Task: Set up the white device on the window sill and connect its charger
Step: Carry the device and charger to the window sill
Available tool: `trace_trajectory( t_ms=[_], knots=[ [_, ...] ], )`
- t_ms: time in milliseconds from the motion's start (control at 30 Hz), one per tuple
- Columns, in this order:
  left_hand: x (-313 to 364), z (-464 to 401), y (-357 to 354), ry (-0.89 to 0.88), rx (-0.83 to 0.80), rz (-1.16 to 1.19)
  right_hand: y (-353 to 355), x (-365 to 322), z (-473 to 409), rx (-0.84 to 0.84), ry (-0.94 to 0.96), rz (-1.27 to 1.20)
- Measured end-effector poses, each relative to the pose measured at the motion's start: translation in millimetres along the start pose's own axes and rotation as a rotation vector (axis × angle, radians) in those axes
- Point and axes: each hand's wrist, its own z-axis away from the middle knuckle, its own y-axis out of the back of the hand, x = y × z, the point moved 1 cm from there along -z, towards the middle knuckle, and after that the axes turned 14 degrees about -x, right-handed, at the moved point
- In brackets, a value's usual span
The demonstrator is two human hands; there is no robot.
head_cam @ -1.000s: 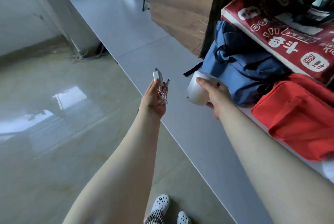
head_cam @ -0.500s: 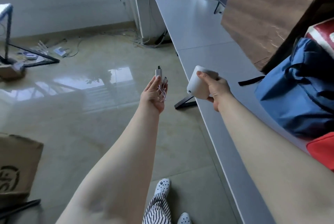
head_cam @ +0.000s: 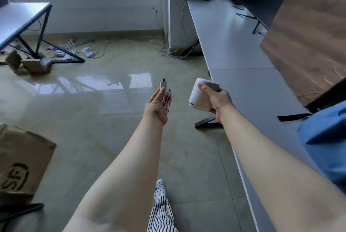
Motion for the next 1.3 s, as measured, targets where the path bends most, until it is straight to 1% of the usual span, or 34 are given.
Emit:
trace_trajectory(
  t_ms=[167,333,500,767,1000,1300],
  knots=[
    [33,-60,1,0.011,0.032,-0.01,-32,-21,-61,-0.016,-0.009,0.032],
    [77,-120,-5,0.016,0.052,-0.037,-71,-52,-125,-0.012,-0.008,0.021],
    [114,-180,-6,0.015,0.067,-0.049,-103,-67,-179,-0.028,-0.015,0.009],
    [148,-243,-6,0.014,0.087,-0.046,-136,-84,-244,-0.016,-0.053,0.02],
    [181,-303,-6,-0.014,0.129,-0.068,-168,-104,-313,-0.069,-0.067,0.015],
    [222,-407,-27,-0.072,0.194,-0.066,-201,-151,-427,-0.143,-0.089,0.044]
  ],
)
